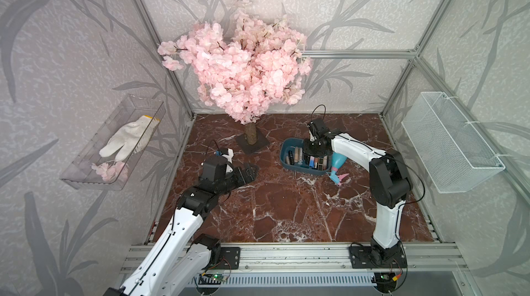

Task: Put the lipstick into the storage box
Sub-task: Place the lipstick in the storage box.

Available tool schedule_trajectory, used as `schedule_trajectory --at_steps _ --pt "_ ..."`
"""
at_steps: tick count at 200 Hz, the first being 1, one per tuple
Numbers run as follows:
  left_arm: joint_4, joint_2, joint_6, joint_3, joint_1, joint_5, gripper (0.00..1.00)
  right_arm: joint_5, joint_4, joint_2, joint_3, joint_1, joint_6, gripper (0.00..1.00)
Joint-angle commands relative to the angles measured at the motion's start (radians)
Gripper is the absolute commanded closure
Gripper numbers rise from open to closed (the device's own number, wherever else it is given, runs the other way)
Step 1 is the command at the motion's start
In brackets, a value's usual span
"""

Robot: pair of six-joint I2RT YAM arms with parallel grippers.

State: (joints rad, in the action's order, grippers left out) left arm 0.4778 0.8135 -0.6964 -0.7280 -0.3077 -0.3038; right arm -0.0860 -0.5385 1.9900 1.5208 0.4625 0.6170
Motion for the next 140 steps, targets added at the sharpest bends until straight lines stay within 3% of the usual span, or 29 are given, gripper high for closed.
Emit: schedule_trajectory --at_steps 1,140 --pt "-0.013 -0.007 0.031 0.014 -0.002 -0.007 0.00 0.053 -0.033 0.022 0.034 -0.005 -0.003 0.82" --pt "0.004 0.015 0.075 0.001 -0.003 0.012 0.00 0.029 -0.032 0.093 0.063 -0.003 0.015 0.82"
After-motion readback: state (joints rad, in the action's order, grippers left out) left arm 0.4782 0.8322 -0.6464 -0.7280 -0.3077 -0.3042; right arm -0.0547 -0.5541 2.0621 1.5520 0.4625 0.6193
